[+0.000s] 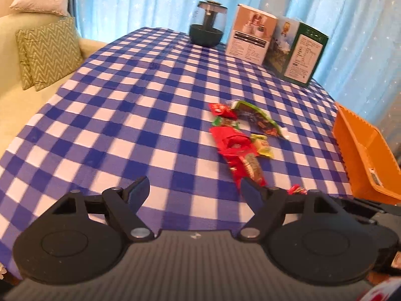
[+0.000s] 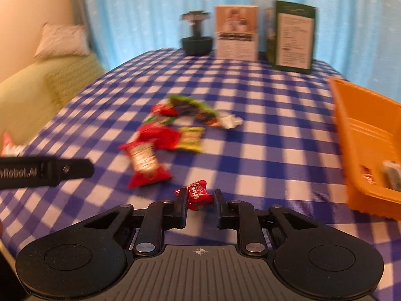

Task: Organize snacks
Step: 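Grasp the small red candy with the right tool while the left tool grasps the red square packet, then carry both red snacks into the orange tray and open both tools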

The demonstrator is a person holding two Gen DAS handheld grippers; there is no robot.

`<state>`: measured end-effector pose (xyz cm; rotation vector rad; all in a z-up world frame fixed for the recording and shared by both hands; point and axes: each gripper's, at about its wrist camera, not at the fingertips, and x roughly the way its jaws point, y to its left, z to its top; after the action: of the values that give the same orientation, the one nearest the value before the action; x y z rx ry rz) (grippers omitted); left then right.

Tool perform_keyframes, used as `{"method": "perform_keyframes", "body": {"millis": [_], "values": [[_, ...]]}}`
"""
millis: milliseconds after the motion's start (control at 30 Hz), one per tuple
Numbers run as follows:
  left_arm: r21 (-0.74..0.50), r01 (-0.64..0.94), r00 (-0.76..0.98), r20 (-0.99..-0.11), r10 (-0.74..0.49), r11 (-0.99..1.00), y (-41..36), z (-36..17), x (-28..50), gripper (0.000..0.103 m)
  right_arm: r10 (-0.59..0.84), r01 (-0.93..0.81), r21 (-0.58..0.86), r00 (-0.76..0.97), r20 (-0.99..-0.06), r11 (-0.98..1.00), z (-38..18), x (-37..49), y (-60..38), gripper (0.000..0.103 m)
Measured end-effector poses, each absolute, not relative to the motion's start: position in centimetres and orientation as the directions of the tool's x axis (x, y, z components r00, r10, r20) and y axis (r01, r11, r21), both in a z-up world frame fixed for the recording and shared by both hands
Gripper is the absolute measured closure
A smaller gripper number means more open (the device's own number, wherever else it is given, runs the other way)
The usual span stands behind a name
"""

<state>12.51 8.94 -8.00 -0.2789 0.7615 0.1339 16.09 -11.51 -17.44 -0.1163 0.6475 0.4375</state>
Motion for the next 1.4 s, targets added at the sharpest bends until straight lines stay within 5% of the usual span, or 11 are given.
{"method": "perform_keyframes", "body": {"millis": [467, 633, 1400], "values": [[-0.272, -0.148, 0.704, -0.704, -0.092, 0.951, 5.5, -10.3, 18.1, 0.053, 0.311, -0.326, 0.084, 0.748, -0.586, 0.942, -16.5, 17.6, -14.5, 0.082], [-0.234, -0.151, 0.690, -0.721, -0.068, 0.960, 4.6, -11.0, 18.9, 0.074, 0.309, -0.318, 0.093, 0.745, -0.591, 0.943, -16.7, 17.9, -14.8, 0.082], [-0.218, -0.115, 0.724, -0.687, -0.068, 0.969, 4.0, -6.7, 12.6, 0.082, 0.326, -0.321, 0.103, 0.790, -0.518, 0.941, -13.9, 14.1, -16.6, 0.082]]}}
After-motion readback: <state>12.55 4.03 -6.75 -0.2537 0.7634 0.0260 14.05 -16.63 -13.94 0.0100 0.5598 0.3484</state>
